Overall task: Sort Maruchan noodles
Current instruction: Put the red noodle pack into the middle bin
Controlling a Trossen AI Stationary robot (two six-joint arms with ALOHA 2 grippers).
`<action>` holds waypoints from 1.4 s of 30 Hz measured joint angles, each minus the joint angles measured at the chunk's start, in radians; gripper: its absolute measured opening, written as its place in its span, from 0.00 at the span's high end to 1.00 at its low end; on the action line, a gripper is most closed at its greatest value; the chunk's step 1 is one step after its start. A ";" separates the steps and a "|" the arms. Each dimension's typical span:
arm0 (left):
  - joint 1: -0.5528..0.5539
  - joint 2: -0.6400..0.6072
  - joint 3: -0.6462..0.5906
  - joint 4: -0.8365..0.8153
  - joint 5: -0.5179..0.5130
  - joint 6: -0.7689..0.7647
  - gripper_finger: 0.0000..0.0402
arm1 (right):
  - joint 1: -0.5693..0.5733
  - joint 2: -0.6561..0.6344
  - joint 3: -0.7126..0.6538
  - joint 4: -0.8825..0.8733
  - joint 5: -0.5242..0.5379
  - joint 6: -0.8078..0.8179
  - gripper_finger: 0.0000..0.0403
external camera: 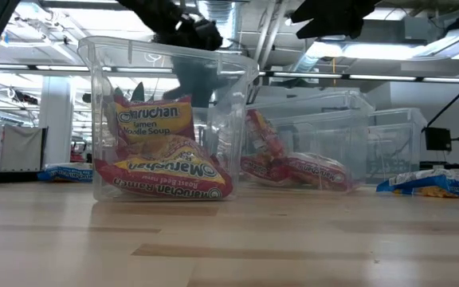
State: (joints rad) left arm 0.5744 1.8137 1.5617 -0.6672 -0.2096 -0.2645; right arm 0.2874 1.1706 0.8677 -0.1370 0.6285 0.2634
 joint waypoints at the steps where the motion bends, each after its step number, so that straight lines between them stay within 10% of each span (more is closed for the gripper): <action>1: 0.010 0.000 -0.020 0.010 0.011 -0.007 0.98 | 0.000 0.000 0.000 -0.002 0.000 0.000 0.35; 20: 0.065 0.007 -0.160 0.184 0.087 -0.045 0.34 | -0.003 0.000 0.000 -0.001 0.000 0.000 0.35; 42: 0.059 0.148 -0.158 0.161 0.176 -0.079 0.29 | -0.008 0.000 0.000 0.002 0.000 0.024 0.35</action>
State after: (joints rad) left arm 0.6338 1.9620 1.4033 -0.5062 -0.0334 -0.3439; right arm 0.2790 1.1706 0.8677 -0.1349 0.6285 0.2878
